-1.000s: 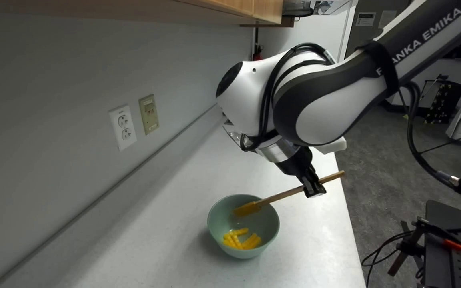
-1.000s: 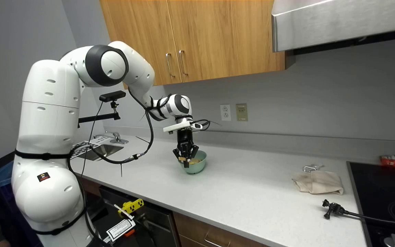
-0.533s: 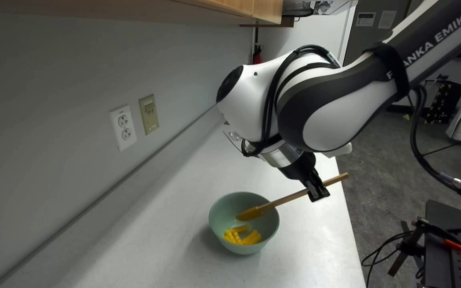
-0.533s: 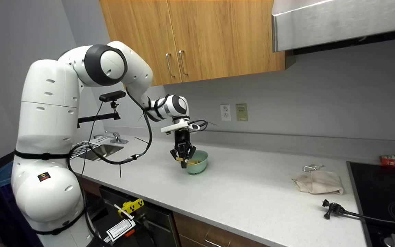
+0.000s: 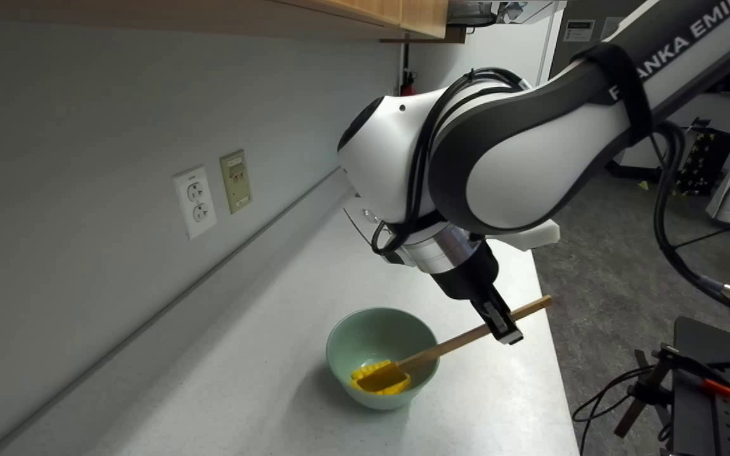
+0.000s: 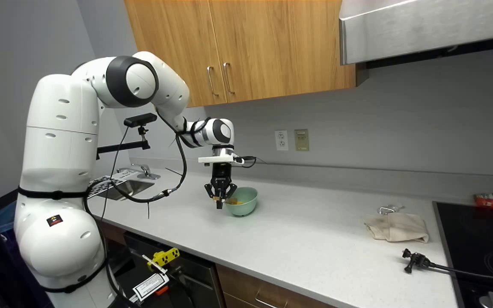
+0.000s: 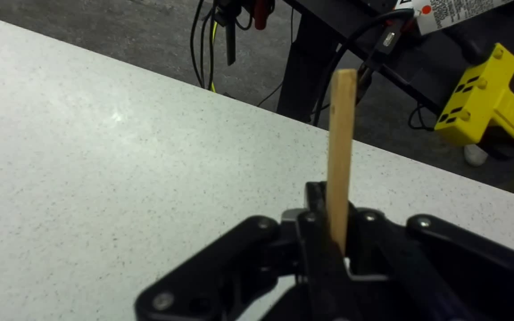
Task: Use the wooden spoon to stir the contents in the blue bowl
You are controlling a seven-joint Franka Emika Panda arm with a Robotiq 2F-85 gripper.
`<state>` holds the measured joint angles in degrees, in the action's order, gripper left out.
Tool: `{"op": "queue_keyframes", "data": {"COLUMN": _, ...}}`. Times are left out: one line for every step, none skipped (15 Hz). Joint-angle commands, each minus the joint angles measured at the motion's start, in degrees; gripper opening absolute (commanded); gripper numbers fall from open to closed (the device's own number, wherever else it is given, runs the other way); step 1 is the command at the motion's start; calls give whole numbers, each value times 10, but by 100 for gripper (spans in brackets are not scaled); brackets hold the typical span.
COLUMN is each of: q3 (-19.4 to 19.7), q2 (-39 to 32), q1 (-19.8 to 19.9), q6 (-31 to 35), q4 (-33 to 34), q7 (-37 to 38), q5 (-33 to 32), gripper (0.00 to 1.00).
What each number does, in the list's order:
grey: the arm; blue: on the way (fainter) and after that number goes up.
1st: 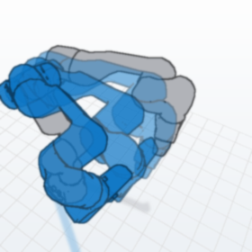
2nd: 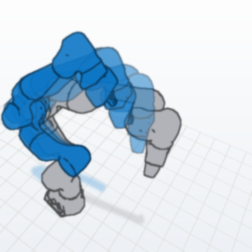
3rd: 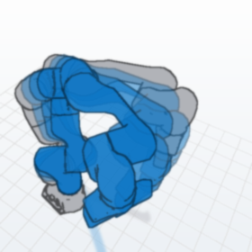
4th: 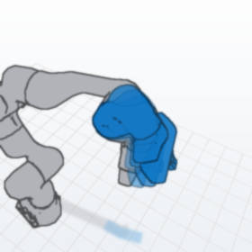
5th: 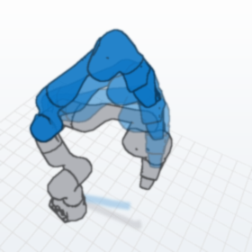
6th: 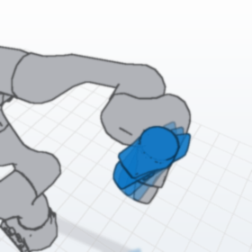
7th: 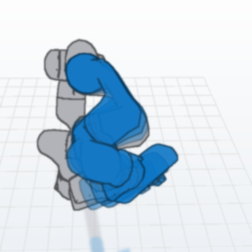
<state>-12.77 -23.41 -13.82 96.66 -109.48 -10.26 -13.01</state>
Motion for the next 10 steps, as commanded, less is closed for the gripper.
{"op": "queue_keyframes", "data": {"q3": -2, "q2": 7, "q1": 7, "q6": 8, "q4": -1, "q7": -20, "q5": 18, "gripper": 2}}
{"op": "queue_keyframes", "data": {"q3": 6, "q2": 6, "q1": -2, "q6": 11, "q4": -3, "q7": 5, "q5": -7, "gripper": 2}}
{"op": "queue_keyframes", "data": {"q3": 8, "q2": 4, "q1": -4, "q6": 12, "q4": -3, "q7": 11, "q5": -18, "gripper": 2}}
{"op": "queue_keyframes", "data": {"q3": 12, "q2": 1, "q1": -8, "q6": 12, "q4": -2, "q7": 25, "q5": -31, "gripper": 2}}
{"op": "queue_keyframes", "data": {"q3": 16, "q2": 0, "q1": -12, "q6": 12, "q4": -3, "q7": 38, "q5": -50, "gripper": 2}}
{"op": "queue_keyframes", "data": {"q3": 20, "q2": -2, "q1": -17, "q6": 7, "q4": -4, "q7": 54, "q5": -72, "gripper": 2}}
{"op": "queue_keyframes", "data": {"q3": 23, "q2": -2, "q1": -19, "q6": 7, "q4": -5, "q7": 70, "q5": -92, "gripper": 2}}
{"op": "queue_keyframes", "data": {"q3": 26, "q2": -1, "q1": -21, "q6": 6, "q4": -6, "q7": 84, "q5": -108, "gripper": 2}}
{"op": "queue_keyframes", "data": {"q3": 27, "q2": -1, "q1": -21, "q6": 6, "q4": -7, "q7": 95, "q5": -116, "gripper": 2}}
{"op": "queue_keyframes", "data": {"q3": 27, "q2": 2, "q1": -20, "q6": 8, "q4": -9, "q7": 103, "q5": -118, "gripper": 2}}
